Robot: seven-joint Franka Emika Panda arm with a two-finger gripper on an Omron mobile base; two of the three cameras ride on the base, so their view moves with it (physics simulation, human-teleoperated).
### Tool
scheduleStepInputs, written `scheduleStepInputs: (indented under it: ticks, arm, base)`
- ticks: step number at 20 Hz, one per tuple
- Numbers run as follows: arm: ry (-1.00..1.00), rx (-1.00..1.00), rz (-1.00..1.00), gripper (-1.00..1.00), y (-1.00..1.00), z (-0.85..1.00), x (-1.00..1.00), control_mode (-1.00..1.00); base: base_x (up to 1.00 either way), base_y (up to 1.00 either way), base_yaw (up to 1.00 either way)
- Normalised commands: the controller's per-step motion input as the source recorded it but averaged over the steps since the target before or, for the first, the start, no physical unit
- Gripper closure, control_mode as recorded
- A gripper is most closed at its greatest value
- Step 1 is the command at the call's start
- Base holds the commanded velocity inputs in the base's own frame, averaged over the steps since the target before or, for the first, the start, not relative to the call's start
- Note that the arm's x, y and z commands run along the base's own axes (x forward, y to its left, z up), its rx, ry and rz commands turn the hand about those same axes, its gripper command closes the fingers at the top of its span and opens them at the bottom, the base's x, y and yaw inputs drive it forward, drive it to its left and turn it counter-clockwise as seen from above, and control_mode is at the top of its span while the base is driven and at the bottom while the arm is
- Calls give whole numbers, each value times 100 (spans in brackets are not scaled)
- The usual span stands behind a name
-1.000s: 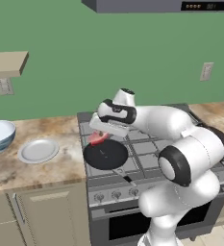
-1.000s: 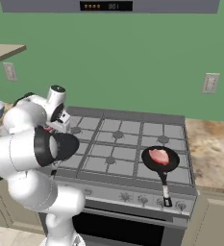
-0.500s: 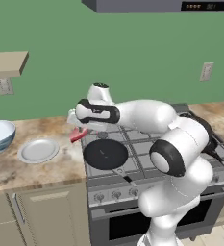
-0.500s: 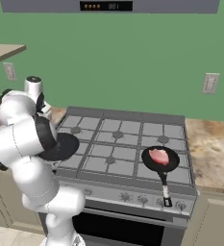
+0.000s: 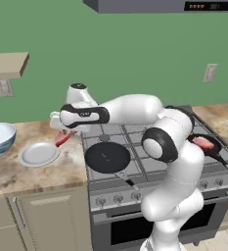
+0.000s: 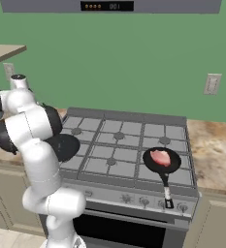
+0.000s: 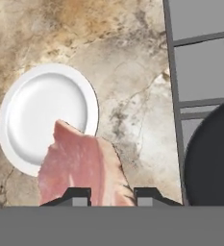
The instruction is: Place one of the steaks on the plate and the other in the bowl. Then place the bowl in the fridge.
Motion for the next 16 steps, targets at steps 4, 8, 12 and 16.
scheduleStepInputs:
  ticks: [4, 8, 12, 16]
  arm:
    - [0, 0, 0, 100, 59, -28, 25, -100]
    - [0, 0, 0, 100, 61, -18, 38, -100]
    - [0, 0, 0, 100, 37, -19, 44, -100]
    - [5, 0, 0, 100, 21, -37, 24, -100]
  base:
    - [0, 0, 0]
    - [0, 0, 0]
    - [0, 0, 0]
    - [0, 0, 0]
